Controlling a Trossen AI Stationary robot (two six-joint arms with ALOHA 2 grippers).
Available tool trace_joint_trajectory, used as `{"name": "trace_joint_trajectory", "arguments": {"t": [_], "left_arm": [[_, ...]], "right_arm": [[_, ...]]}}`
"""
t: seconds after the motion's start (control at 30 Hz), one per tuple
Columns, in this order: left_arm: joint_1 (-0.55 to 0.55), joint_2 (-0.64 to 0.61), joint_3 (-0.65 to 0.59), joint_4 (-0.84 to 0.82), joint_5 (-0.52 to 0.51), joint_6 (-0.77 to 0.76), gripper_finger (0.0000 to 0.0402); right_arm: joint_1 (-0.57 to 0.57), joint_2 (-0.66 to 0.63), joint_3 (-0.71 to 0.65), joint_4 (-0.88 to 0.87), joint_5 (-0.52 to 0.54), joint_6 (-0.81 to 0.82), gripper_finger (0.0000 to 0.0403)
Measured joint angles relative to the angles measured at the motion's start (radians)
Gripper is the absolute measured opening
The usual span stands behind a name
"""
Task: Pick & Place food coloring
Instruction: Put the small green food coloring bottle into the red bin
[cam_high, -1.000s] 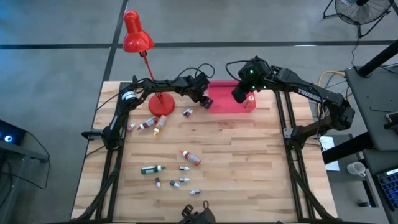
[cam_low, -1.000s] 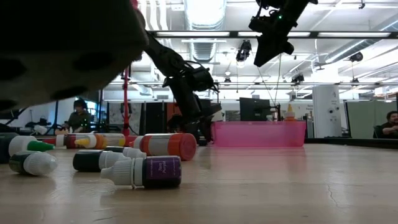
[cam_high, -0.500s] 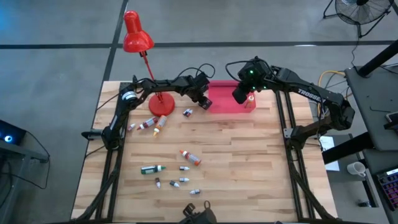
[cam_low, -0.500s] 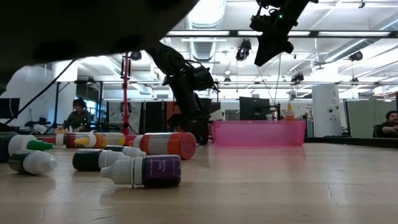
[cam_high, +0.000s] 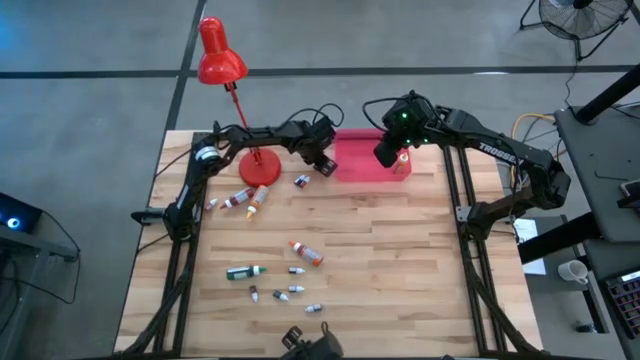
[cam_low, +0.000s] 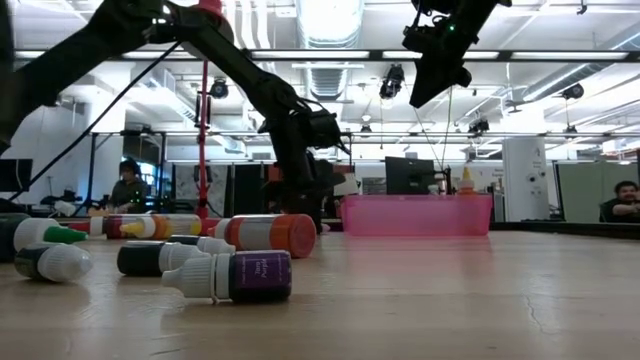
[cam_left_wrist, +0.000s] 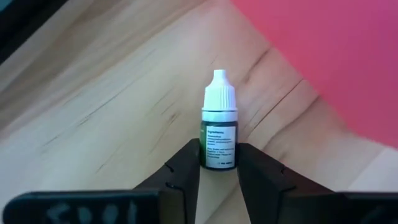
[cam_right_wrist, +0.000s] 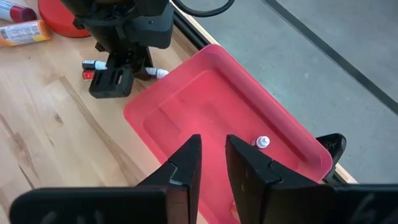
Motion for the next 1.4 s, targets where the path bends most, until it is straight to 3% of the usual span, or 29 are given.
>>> {"name": "trace_joint_trajectory", "arguments": {"t": [0.27,0.47,0.7,0.77,0.97,1.1,1.23,1.4], "left_arm": [[0.002,-0.015,-0.002,-0.081,-0.005,0.048,0.0072],[-0.003,-0.066,-0.015,-0.109,-0.016,0.196,0.006],[-0.01,-0.225,-0.119,-0.085,-0.015,0.264,0.0058],[-0.017,-0.299,-0.185,-0.023,-0.011,0.289,0.0058],[-0.058,-0.584,-0.467,0.263,0.066,0.314,0.0058],[-0.082,-0.749,-0.648,0.492,0.114,0.24,0.0058],[-0.103,-0.849,-0.76,0.667,0.174,0.117,0.0058],[-0.137,-0.893,-0.805,0.718,0.202,0.033,0.0058]], "right_arm": [[0.0,0.0,0.0,0.002,0.0,0.001,0.0077],[0.0,0.0,0.0,0.003,-0.001,-0.015,0.0068],[0.0,0.001,0.0,0.014,-0.02,-0.117,0.0063],[0.0,0.001,0.0,0.021,-0.06,-0.153,0.0063],[0.005,0.007,-0.012,0.116,-0.315,-0.303,0.0061],[0.021,0.042,-0.012,0.192,-0.379,-0.389,0.0065],[0.04,0.097,-0.012,0.317,-0.454,-0.399,0.0078],[0.071,0.153,0.008,0.375,-0.513,-0.494,0.0113]]}}
